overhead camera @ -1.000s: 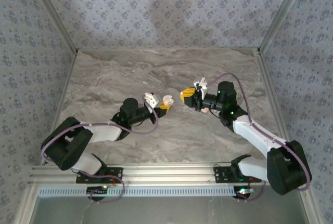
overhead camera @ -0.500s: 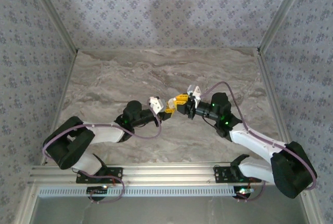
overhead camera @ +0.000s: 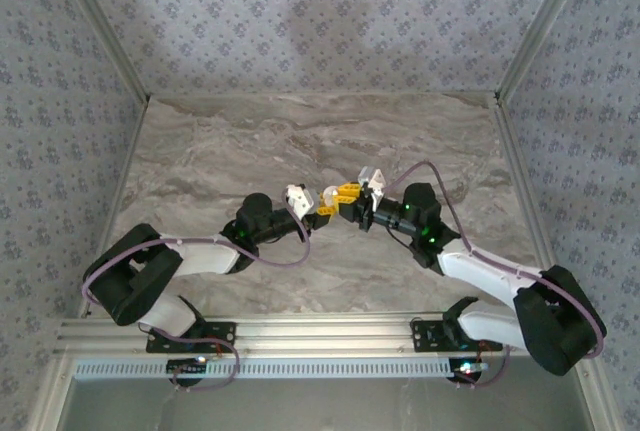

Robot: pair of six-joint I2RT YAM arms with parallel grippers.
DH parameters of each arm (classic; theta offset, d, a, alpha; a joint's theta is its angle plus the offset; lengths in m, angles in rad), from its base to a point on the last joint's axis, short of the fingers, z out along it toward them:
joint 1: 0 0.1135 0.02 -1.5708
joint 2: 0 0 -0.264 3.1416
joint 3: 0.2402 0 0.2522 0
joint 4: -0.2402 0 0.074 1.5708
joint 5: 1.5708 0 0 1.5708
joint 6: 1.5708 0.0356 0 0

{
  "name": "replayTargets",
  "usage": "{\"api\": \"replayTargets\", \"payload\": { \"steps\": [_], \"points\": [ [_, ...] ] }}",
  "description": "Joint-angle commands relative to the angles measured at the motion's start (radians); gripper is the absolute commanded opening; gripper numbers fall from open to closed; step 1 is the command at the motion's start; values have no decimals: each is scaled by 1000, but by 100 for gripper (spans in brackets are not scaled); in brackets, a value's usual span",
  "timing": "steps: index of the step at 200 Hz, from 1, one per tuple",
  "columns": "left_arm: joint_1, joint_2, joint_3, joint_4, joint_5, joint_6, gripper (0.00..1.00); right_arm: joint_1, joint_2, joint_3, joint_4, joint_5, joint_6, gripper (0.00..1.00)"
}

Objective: Insert wireless bluetooth earbuds into charging case

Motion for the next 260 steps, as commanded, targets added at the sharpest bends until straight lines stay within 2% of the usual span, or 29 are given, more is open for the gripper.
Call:
{"api": "replayTargets", "payload": {
  "steps": [1, 117, 190, 260],
  "points": [
    [-5, 6, 34, 61, -4, -9, 8, 11, 12, -2, 48, 17, 9, 25],
    [-6, -16, 36, 79, -4, -32, 8, 31, 28, -19, 14, 116, -82, 26],
    [-6, -30, 39, 66, -9, -25, 8, 30, 28, -19, -23, 112, -113, 28],
    [-5, -45, 41, 45, -9, -14, 8, 30, 20, 3, -39, 109, -118, 37]
  ]
}}
